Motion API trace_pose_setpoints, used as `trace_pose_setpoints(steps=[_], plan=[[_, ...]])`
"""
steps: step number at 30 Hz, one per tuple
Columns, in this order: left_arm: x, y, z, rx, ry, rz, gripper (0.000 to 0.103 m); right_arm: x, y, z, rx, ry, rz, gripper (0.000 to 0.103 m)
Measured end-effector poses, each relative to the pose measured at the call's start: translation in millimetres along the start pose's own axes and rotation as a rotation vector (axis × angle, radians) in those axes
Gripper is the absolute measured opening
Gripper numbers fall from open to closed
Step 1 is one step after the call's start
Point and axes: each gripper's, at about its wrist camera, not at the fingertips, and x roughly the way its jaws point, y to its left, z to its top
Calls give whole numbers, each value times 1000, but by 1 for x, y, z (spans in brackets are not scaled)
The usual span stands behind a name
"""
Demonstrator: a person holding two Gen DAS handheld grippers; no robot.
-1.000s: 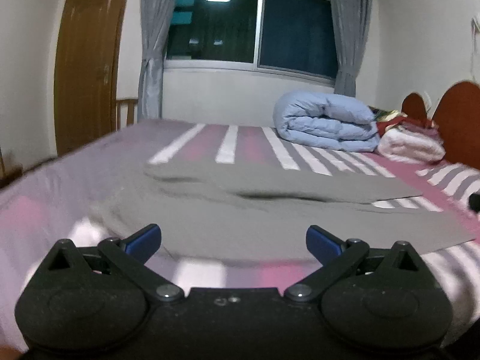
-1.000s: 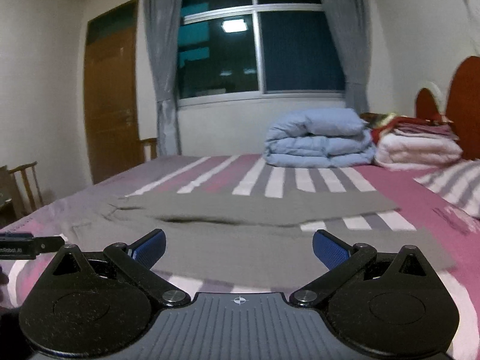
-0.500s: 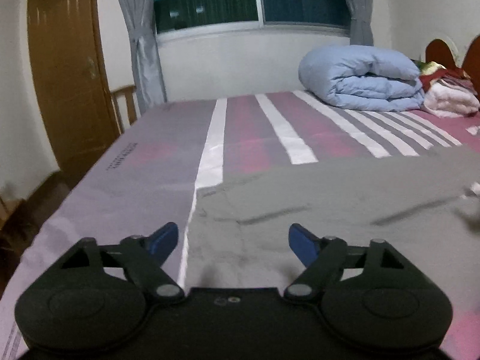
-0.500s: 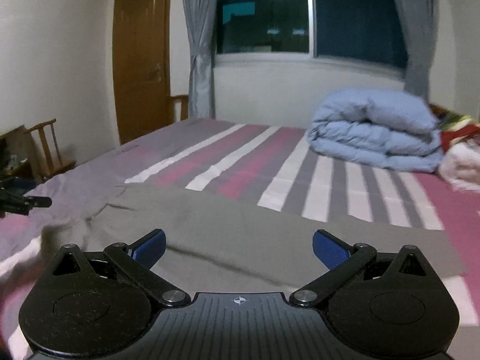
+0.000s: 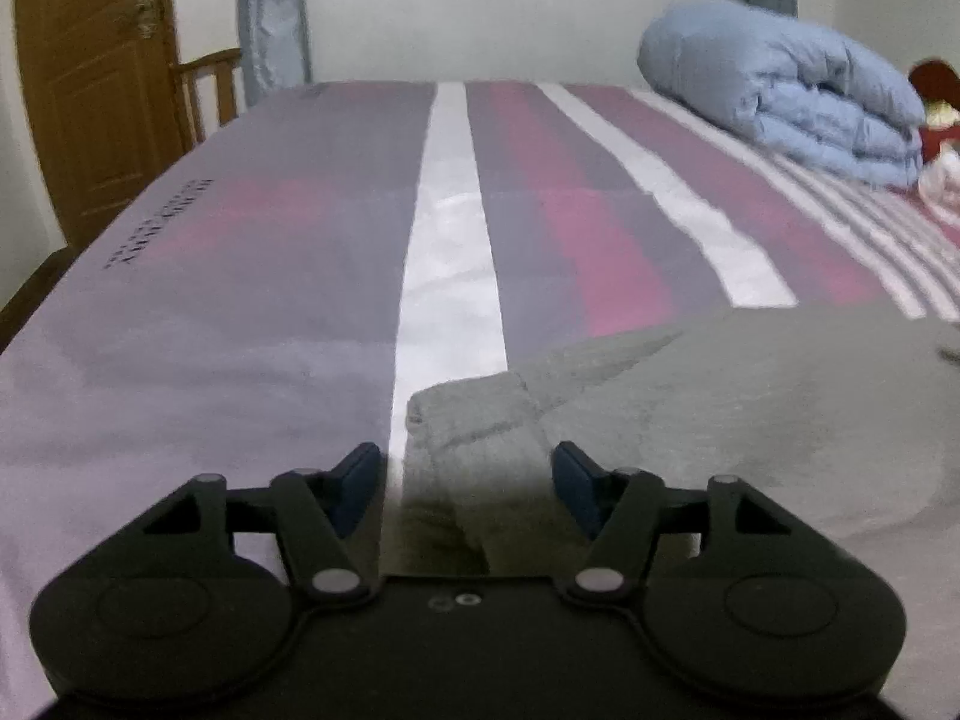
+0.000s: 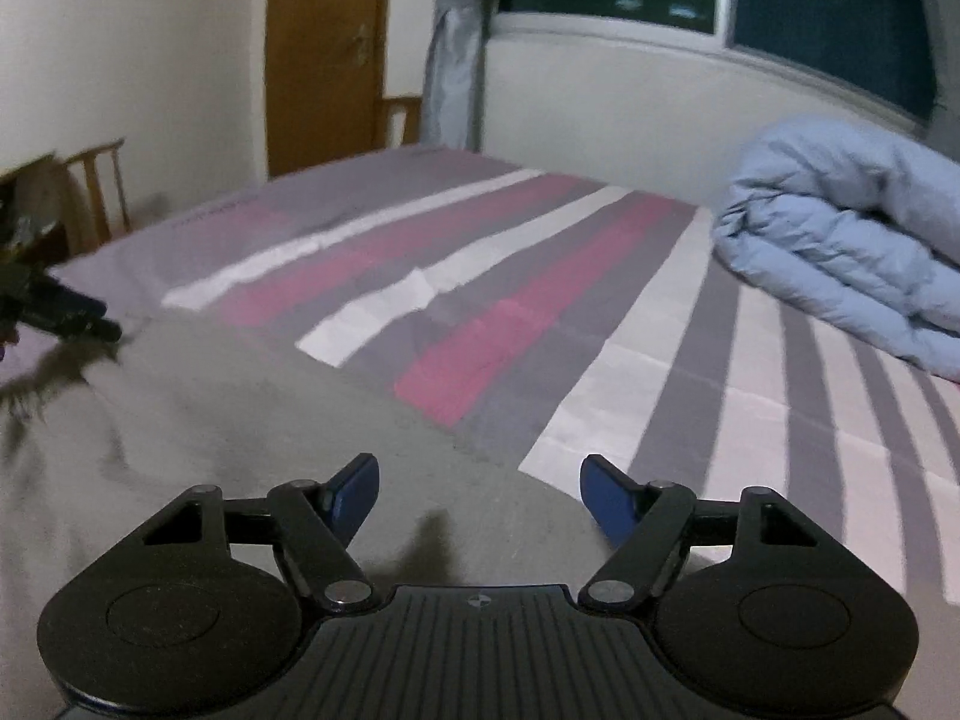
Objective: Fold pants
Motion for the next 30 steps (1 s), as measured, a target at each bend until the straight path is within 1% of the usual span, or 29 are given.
trace_pose_setpoints(steps=[2,3,6,8,11,14,15,16,17,18,19,20,21,25,30], plan=[[8,0,4,7,0,1,55,15,-10,1,-12,20,10,65],[12,0,8,6,4,-7,55,19,-13,0,-19,31,14,64],[28,2,17,14,39,-45,55,37,-25,-1,-35,96,48,64],[33,4,21,22,44,-72,53,45,-28,-4,-50,133,64,63],[38,8,22,3,44,-107,50,57,-35,-6,-66,175,93,63],[42,9,22,2,37,-110,44,68,-39,-9,-59,206,117,63],[42,7,22,11,31,-109,43,69,-39,-9,-54,210,127,57],[42,7,21,17,23,-114,34,71,-40,-11,-49,211,147,51],[40,7,21,12,14,-129,29,69,-39,-11,-53,207,153,38],[39,6,21,14,7,-128,28,68,-38,-11,-62,203,150,24],[37,5,20,25,-5,-126,26,65,-36,-11,-62,199,149,16],[33,4,20,32,-17,-126,23,62,-36,-10,-64,195,144,10],[29,4,20,36,-36,-131,22,58,-34,-9,-72,185,137,8],[0,10,19,17,-121,-166,21,20,-27,-2,-74,104,131,7],[-63,12,15,21,-254,-224,20,-46,4,4,-147,23,109,7]])
